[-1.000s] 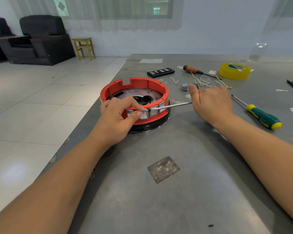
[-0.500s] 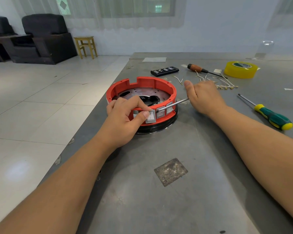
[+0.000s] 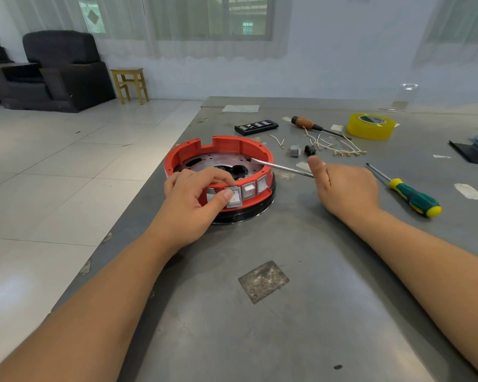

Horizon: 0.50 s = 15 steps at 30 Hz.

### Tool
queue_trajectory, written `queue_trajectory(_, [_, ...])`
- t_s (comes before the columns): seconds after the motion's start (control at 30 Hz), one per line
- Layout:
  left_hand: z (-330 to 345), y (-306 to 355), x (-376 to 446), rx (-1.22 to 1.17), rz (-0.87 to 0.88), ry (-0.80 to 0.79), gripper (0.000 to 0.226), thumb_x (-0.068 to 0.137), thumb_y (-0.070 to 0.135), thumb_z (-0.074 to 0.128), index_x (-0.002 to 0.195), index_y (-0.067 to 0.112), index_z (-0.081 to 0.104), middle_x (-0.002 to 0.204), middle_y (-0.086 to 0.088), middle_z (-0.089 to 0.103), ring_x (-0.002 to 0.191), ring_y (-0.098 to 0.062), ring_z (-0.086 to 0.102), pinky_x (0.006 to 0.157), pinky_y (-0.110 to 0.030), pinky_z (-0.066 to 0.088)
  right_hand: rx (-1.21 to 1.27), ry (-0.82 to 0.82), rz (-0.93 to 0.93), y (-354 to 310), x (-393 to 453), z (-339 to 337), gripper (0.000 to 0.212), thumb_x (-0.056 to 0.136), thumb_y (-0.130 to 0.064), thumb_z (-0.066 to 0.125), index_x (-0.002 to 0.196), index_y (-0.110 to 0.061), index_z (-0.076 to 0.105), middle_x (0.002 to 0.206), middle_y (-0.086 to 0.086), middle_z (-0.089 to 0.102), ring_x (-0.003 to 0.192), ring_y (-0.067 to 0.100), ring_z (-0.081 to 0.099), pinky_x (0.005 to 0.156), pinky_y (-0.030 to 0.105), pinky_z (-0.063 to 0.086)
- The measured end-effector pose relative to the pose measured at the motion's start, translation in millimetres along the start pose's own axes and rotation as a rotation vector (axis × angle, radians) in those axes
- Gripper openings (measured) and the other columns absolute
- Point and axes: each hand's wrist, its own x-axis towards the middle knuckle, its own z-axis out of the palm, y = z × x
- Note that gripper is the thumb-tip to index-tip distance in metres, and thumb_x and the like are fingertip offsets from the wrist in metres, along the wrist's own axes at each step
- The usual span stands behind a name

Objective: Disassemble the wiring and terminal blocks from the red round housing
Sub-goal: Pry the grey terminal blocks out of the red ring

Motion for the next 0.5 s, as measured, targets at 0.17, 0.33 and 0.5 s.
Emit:
queue_trajectory(0.17, [1.3,-0.9,0.2,-0.014,0.004,0.019,0.018,0.096,0.047,0.055,0.104,0.063,0.058,0.106,0.040,0.053,0.106,0.012,0.030,0.110,-0.039,0.025,-0.153,-0.056,0.095,11.7,-22.2,-5.5,0.072,0.092,-0.078,0.006,0.082,-0.017,0.044,0.062,0.001,0.051,0.056,0.024,0.044,0.057,0.037,0.028])
queue_trajectory(0.33, [2.4,-3.4,0.2,0.002,0.024,0.046,0.015,0.099,0.046,0.059,0.102,0.061,0.061,0.106,0.039,0.054,0.109,0.018,0.032,0.110,-0.036,0.023,-0.225,-0.108,0.109,23.2,-26.7,-11.3,0.049,0.104,-0.058,0.018,0.096,-0.017,0.044,0.070,0.000,0.052,0.056,0.019,0.047,0.047,0.032,0.024])
queue_trajectory(0.5, [1.8,-2.6,0.1,0.021,0.013,0.055,0.026,0.102,0.034,0.064,0.102,0.060,0.062,0.112,0.035,0.056,0.117,-0.001,0.035,0.112,-0.037,0.024,-0.258,-0.118,0.072,28.2,-22.3,-13.4,0.047,0.104,-0.058,0.029,0.100,-0.019,0.054,0.088,0.004,0.058,0.079,0.023,0.053,0.048,0.030,0.028])
